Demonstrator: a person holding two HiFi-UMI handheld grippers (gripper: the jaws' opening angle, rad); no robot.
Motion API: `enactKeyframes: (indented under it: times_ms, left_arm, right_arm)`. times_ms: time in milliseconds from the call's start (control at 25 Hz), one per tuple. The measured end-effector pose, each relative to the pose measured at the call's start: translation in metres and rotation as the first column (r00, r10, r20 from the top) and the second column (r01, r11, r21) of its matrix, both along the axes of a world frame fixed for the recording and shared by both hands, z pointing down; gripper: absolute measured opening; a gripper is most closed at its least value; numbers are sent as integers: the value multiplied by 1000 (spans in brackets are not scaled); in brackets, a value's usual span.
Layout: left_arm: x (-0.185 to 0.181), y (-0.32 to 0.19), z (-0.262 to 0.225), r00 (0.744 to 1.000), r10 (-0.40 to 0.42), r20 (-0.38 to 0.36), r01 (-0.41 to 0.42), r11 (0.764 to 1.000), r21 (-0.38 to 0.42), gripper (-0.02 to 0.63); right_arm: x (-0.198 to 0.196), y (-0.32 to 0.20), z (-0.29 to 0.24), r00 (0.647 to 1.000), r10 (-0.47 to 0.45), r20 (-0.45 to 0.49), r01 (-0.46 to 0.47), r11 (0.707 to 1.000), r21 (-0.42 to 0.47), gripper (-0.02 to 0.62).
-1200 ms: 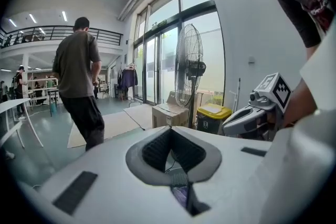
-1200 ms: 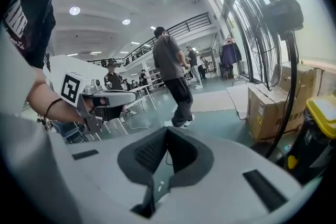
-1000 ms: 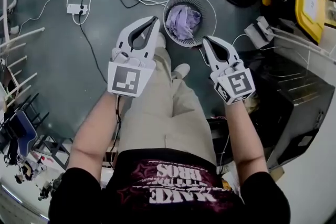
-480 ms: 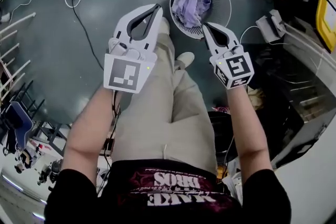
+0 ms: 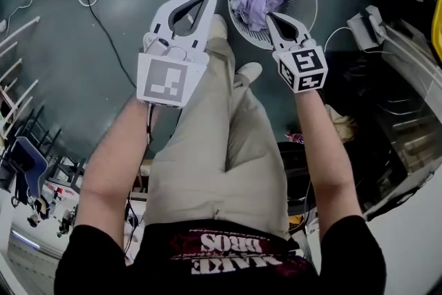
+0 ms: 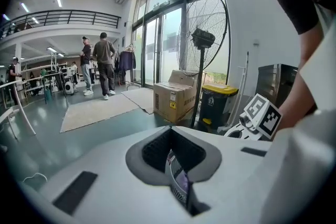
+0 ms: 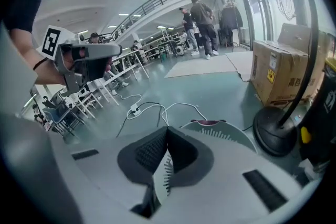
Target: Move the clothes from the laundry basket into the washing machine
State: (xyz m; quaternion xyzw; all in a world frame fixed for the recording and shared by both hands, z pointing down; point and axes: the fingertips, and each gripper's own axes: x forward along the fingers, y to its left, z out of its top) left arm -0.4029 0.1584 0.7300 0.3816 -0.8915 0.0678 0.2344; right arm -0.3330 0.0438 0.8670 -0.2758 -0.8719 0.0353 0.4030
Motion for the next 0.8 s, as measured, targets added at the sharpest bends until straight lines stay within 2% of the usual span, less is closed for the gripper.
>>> enactKeyframes:
  times_ms: [400,680,760,800]
  left_arm:
    - [-13,-21,49,1000,16,-23,-16,1000,-7,-2]
    - [-16,-18,81,998,19,-56,-21,1000,-19,-2]
    - [-18,-16,88,998,11,-65,-13,1000,-20,-2]
    - [-20,-15,92,998,7,-68,-8,1000,-20,-2]
  right_arm:
    - [11,-19,103,983,72,-167,-61,996,70,5]
    - [9,-24,159,969,54,-242,-28,994,109,10]
    - [11,-25,177,957,45,-286,-16,994,105,115]
    - [12,-26,186,951,44,-306,-12,994,105,146]
